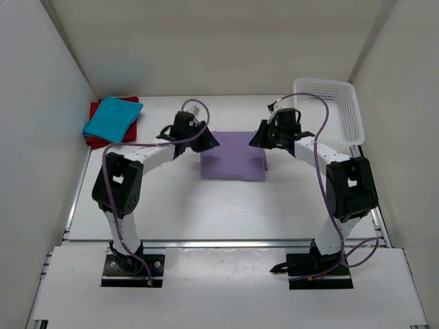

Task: Fold and stack the t-shirts
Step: Fold the long partially folded tshirt into a neat square

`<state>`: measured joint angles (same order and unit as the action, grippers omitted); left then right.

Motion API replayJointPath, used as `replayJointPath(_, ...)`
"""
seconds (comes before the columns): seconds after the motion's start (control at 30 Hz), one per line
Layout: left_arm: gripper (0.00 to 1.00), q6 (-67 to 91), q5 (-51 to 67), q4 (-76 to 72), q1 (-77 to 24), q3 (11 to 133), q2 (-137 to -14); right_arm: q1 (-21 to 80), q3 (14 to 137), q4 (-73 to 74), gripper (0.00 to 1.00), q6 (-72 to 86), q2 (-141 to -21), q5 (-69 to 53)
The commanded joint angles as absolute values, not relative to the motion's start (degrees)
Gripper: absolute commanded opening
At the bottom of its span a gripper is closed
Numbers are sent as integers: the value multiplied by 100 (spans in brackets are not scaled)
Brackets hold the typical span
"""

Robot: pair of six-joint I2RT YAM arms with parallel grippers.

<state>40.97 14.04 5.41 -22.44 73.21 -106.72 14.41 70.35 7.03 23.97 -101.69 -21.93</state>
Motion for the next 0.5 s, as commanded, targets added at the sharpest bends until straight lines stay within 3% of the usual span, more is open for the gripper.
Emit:
replayJointPath(0.0,43,4227,1589,150,-2461,6393,-10740,1415,5980,-191,0,2653,-10177,-2187)
replayJointPath(0.27,36,4833,2073,-1588,-2549,3765,-9819,1415,4563,-886,0,2742,-10108,-2346)
replayJointPath(0.43,37,4746,2136,-1451,-2505,3568,-8949,1520,4579,-817,0,2646,-9695,-2514)
replayJointPath(0.47,37,4529,2023,-1198,-2400,3594,-8738,1529,4562,-791,4,2654,-9503,-2531)
